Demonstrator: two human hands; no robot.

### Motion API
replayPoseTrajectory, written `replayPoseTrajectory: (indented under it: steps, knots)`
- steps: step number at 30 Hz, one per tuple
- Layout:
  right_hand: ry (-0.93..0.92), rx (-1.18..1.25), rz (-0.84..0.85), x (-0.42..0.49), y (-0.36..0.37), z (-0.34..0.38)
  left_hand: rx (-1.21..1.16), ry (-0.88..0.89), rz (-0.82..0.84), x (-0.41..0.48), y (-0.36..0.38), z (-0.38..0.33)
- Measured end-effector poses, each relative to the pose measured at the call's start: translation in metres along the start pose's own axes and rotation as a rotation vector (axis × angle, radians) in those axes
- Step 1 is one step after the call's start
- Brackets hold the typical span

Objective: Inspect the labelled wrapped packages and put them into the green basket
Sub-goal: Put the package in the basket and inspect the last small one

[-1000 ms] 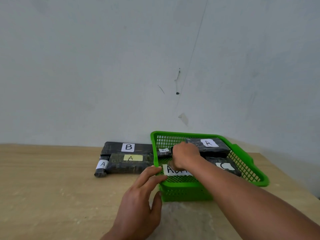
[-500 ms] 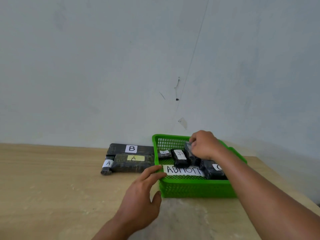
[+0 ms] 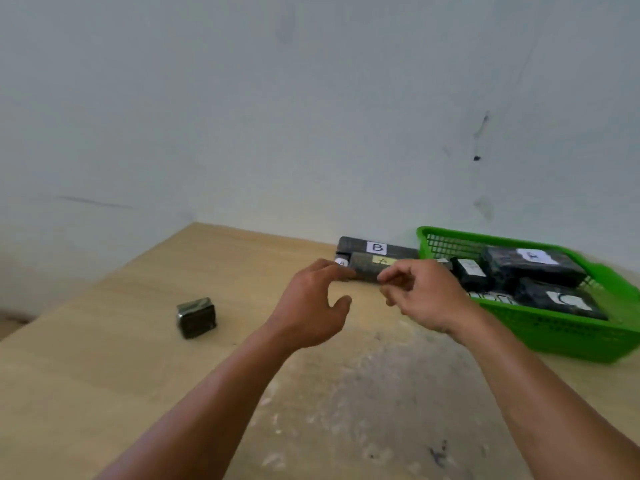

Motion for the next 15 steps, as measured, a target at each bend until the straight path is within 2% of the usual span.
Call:
replayPoseTrajectory:
  steps: [4, 11, 13, 15]
  knots:
    - [-0.052, -0.009, 0.144, -0.013, 0.086, 0.033, 0.069, -0.176, -0.085, -0.039, -0.047, 0.045]
    - [-0.074, 0.123, 0.257, -0.003, 0.202, 0.089, 0.107, -0.498, -0.383, -0.090, -0.108, 0.118]
    - [-0.092, 0.100, 0.306, 0.002, 0.224, 0.100, 0.117, -0.610, -0.372, -0.097, -0.114, 0.135]
    - [-0.135, 0.038, 0.333, 0.006, 0.239, 0.107, 0.096, -0.720, -0.290, -0.102, -0.115, 0.146]
Point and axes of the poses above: each hand's wrist, its own x-axis towards the middle knuckle, its own y-axis out of the palm, z = x × y, the point moved 2 cm from there along x, towards the middle knuckle, and after that the axes turned 6 degrees about x, right-handed, at the moved point
